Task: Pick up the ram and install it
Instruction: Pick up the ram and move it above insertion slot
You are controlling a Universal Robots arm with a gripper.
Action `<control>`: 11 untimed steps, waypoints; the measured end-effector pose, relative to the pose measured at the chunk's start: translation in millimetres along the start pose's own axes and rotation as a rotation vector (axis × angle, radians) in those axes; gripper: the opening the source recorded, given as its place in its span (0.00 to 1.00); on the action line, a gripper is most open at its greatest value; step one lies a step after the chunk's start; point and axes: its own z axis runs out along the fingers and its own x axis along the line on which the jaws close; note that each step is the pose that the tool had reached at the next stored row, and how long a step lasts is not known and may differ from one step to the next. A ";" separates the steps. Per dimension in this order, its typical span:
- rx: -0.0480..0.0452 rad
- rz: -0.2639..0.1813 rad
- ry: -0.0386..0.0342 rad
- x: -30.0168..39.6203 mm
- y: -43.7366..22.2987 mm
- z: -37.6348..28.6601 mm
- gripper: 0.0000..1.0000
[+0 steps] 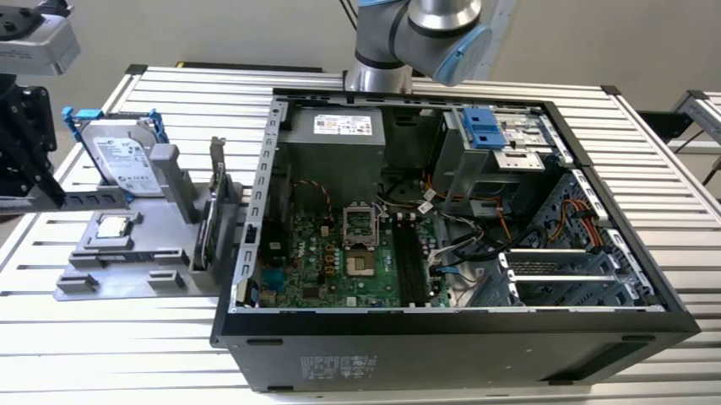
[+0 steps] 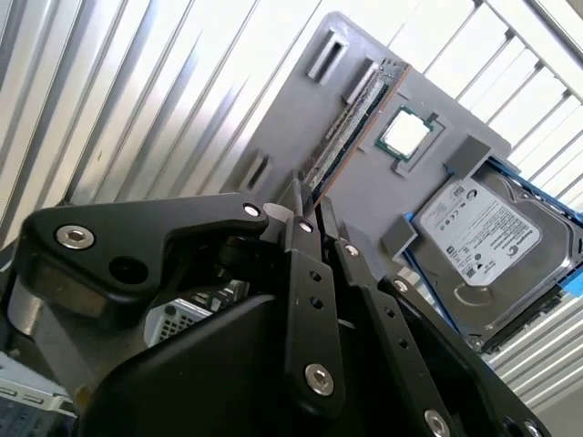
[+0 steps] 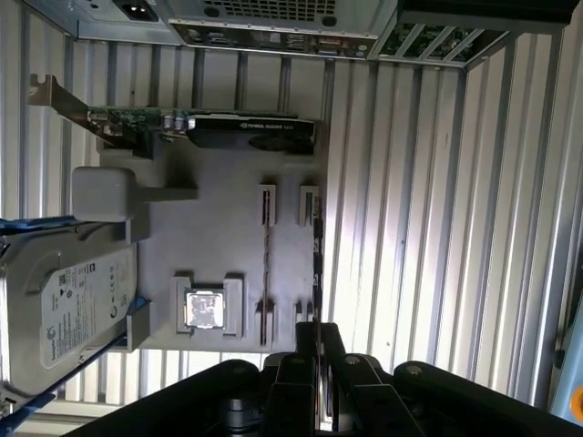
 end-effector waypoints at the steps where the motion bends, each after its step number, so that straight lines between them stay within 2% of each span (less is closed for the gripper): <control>1: -0.0001 0.000 0.0001 0.0 0.0 -1.0 0.00; 11: -0.0001 0.000 0.0001 0.0 -0.2 -12.5 0.00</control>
